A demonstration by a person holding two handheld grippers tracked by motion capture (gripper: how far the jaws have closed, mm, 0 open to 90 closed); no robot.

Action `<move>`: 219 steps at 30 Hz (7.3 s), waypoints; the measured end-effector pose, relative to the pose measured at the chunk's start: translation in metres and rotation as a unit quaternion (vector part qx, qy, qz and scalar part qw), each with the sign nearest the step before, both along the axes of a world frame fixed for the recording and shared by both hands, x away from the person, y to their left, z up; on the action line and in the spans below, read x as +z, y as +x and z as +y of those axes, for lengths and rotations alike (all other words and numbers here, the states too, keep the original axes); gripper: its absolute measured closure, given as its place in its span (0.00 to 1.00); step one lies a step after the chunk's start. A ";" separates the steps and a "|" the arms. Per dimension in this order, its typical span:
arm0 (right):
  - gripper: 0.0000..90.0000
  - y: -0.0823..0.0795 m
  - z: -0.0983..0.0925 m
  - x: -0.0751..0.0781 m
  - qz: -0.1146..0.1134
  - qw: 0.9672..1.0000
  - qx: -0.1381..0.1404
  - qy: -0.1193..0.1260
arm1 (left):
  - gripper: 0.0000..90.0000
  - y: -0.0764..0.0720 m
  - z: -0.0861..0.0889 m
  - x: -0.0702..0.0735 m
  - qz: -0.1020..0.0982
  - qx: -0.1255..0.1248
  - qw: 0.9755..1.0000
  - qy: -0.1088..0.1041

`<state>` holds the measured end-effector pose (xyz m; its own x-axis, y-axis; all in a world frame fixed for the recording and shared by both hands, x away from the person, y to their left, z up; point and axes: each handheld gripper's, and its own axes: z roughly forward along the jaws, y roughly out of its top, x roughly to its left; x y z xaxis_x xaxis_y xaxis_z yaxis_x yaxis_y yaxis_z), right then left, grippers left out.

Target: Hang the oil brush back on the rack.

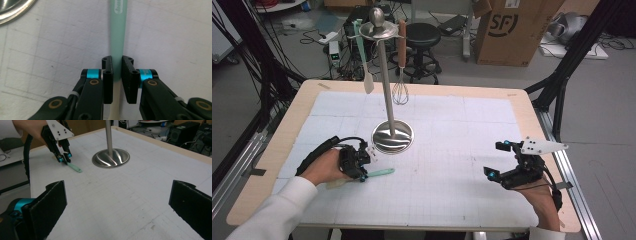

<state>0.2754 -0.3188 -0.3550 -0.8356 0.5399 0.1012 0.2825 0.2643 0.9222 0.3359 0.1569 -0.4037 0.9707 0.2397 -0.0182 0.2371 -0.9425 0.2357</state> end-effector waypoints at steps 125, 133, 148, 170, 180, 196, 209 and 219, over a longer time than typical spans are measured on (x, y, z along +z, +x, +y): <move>0.01 0.010 0.000 -0.009 0.018 1.000 -0.006 -0.011 | 0.89 0.049 0.107 0.247 -0.162 0.092 0.909 -0.373; 0.01 0.009 0.001 -0.009 0.018 1.000 -0.003 -0.011 | 0.89 0.051 0.099 0.244 -0.159 0.093 0.913 -0.364; 0.01 0.009 -0.004 -0.009 0.018 1.000 -0.007 -0.005 | 0.89 0.066 0.075 0.234 -0.151 0.089 0.917 -0.359; 0.01 0.008 -0.009 -0.009 0.017 1.000 -0.015 0.000 | 0.05 0.034 0.083 0.202 -0.200 0.127 0.898 -0.372; 0.01 0.007 -0.010 -0.010 0.017 1.000 -0.023 0.000 | 0.02 -0.002 0.089 0.156 -0.201 0.109 0.890 -0.395; 0.01 0.010 -0.005 -0.019 0.015 0.999 -0.036 -0.003 | 0.02 -0.035 0.094 0.074 -0.197 0.126 0.877 -0.419; 0.01 0.011 -0.001 -0.026 0.009 0.999 -0.044 -0.005 | 0.02 -0.055 0.088 0.009 -0.187 0.125 0.889 -0.399; 0.01 0.012 -0.001 -0.030 0.007 0.999 -0.049 -0.011 | 0.02 -0.053 0.093 -0.006 -0.183 0.136 0.880 -0.416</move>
